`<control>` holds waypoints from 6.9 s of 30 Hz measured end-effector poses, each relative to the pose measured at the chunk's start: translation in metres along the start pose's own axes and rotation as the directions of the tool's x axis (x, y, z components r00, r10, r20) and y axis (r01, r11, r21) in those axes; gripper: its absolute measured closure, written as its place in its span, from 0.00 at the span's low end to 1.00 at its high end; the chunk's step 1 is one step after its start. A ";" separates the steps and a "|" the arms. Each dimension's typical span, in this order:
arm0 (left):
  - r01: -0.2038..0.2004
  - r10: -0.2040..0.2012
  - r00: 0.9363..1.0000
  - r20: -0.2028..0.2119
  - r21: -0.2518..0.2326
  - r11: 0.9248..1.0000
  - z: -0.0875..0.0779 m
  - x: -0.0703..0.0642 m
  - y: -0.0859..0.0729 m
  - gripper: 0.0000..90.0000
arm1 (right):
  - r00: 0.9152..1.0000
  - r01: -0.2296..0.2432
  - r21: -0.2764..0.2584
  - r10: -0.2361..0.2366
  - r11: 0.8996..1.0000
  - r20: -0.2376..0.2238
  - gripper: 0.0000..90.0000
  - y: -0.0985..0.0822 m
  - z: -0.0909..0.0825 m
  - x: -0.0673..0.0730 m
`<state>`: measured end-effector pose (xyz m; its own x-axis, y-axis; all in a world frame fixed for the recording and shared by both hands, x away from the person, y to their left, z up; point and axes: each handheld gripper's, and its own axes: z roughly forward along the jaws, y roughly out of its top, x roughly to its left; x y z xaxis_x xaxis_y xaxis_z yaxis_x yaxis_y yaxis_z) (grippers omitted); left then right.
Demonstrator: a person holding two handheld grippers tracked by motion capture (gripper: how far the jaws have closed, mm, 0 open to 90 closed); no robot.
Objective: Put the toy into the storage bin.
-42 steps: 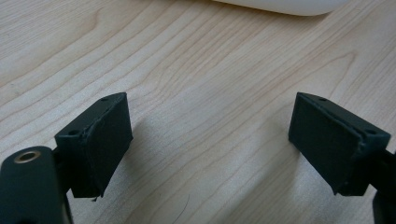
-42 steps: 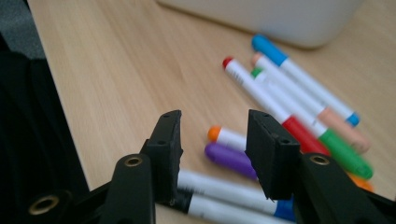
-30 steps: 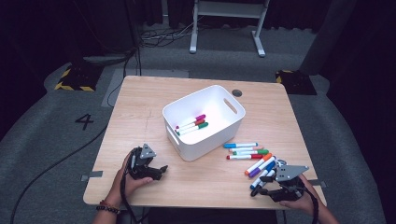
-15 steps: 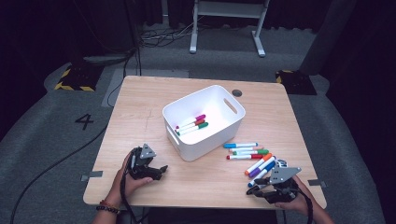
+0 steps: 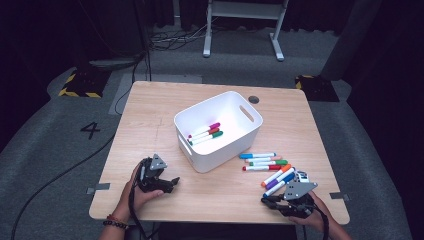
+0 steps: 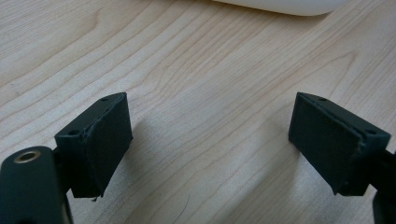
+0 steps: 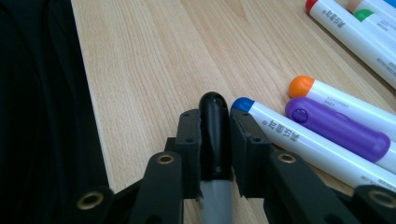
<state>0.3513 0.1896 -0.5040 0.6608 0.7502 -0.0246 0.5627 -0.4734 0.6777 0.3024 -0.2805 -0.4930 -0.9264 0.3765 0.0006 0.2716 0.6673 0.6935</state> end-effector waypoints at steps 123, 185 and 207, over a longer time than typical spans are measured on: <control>-0.006 0.006 1.000 0.012 -0.002 1.000 0.000 0.000 0.000 0.16 | 0.991 -0.116 -0.033 0.118 0.993 0.068 0.84 0.321 0.098 -0.060; -0.009 0.009 1.000 -0.003 -0.005 1.000 0.000 0.000 0.000 0.16 | 0.992 -0.072 -0.045 0.076 0.996 0.103 0.52 0.011 -0.031 -0.034; -0.007 0.007 1.000 -0.002 -0.007 1.000 0.000 0.000 0.000 0.16 | 0.996 0.005 0.038 -0.008 0.999 0.090 0.66 0.015 0.007 -0.025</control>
<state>0.3511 0.1893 -0.5038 0.6636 0.7478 -0.0187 0.5548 -0.4753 0.6828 0.3312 -0.2750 -0.4875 -0.9014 0.4273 -0.0695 0.2772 0.6930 0.6655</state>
